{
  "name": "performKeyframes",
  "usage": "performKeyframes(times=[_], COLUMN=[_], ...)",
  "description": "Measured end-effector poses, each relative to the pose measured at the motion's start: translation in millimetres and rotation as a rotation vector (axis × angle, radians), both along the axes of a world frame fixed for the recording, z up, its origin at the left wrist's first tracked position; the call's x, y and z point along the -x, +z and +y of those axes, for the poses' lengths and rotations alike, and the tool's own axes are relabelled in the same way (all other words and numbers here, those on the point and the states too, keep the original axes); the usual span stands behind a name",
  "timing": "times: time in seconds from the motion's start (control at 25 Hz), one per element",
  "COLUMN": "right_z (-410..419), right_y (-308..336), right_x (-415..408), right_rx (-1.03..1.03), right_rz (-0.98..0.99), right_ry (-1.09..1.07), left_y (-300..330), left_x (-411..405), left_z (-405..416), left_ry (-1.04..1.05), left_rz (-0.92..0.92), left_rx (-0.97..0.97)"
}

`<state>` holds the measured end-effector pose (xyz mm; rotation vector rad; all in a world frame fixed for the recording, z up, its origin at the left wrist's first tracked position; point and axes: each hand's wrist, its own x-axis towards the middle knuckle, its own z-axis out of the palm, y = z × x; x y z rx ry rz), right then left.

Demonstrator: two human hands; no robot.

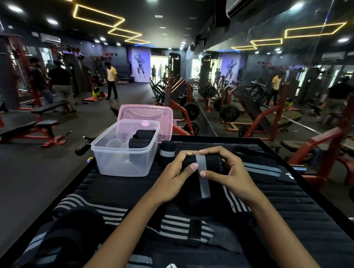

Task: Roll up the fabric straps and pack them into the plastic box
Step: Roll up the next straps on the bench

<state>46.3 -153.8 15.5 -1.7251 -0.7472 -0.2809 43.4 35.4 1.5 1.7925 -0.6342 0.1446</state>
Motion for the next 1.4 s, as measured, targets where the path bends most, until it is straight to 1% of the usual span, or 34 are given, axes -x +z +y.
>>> performKeyframes(times=[0.12,0.28,0.44,0.52,0.6,0.68,0.72,0.84,1.0,1.16,1.28,1.4], right_z=[2,3,11,15,16,18,19,19,12,22,22,19], right_y=[-2,-6,-11,-13,-14,-13,-14,-16,-13,-23,-28,-28], right_x=[-1,0,2,2,1,1,0,0,5,9,8,7], right_rx=[-0.001,0.059,0.077,0.049,-0.064,-0.15,-0.156,-0.08,0.012,0.016,0.066,0.103], right_rz=[-0.007,-0.066,-0.039,-0.002,0.088,0.163,0.182,0.148,0.098,0.146,0.13,0.121], right_ry=[-0.027,-0.086,-0.189,-0.204,-0.156,-0.144,-0.159,-0.178,-0.081,-0.105,-0.145,-0.14], left_y=[0,-3,-6,-6,-8,-8,-7,-6,-8,-16,-20,-17], left_x=[1,4,4,3,0,-1,-2,-4,-4,-2,-4,-6], left_z=[2,2,-2,-4,-4,-4,-4,-1,0,-5,-7,-3], left_ry=[0.007,0.0,-0.027,-0.065,-0.068,-0.022,0.006,0.097,0.108,0.096,0.052,0.038], left_rz=[0.0,0.0,0.047,0.058,-0.009,-0.099,-0.126,-0.153,-0.051,0.006,0.097,0.086], left_rx=[-0.039,-0.11,-0.056,-0.036,-0.071,-0.123,-0.143,-0.17,-0.053,-0.057,-0.055,-0.045])
